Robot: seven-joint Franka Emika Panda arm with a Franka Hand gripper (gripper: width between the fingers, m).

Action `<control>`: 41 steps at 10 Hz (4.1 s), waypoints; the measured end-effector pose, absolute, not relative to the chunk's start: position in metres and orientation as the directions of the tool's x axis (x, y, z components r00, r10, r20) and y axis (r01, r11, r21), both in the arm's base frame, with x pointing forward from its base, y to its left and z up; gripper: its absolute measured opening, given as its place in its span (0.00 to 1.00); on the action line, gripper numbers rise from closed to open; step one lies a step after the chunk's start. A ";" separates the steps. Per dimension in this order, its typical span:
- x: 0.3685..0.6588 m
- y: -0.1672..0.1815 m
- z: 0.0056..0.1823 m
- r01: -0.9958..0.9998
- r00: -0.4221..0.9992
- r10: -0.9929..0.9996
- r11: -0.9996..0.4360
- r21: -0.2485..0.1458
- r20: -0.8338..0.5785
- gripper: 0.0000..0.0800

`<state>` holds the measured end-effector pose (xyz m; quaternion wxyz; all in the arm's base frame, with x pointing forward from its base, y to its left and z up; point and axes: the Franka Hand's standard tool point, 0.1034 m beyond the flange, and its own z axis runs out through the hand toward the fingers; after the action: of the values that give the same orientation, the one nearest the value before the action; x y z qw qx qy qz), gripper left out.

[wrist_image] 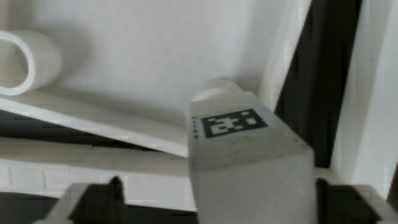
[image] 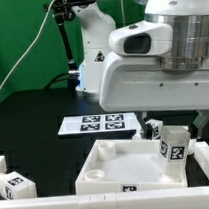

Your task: Assemble one leg

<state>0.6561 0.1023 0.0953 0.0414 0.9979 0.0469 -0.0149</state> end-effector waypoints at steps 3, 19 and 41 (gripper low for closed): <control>0.656 0.102 0.095 0.068 0.997 0.066 -0.994 0.082 -0.031 0.35; 0.658 0.096 0.093 -0.959 0.283 -0.959 -0.283 0.024 -0.034 0.36; 0.656 0.091 0.093 0.027 0.999 0.025 -0.999 0.042 -0.044 0.48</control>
Offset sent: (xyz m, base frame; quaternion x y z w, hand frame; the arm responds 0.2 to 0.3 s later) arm 0.0000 0.0000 0.0000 0.0000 0.0000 0.0000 1.0000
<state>0.6562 0.0908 0.0931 0.0214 0.9995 0.0130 -0.0216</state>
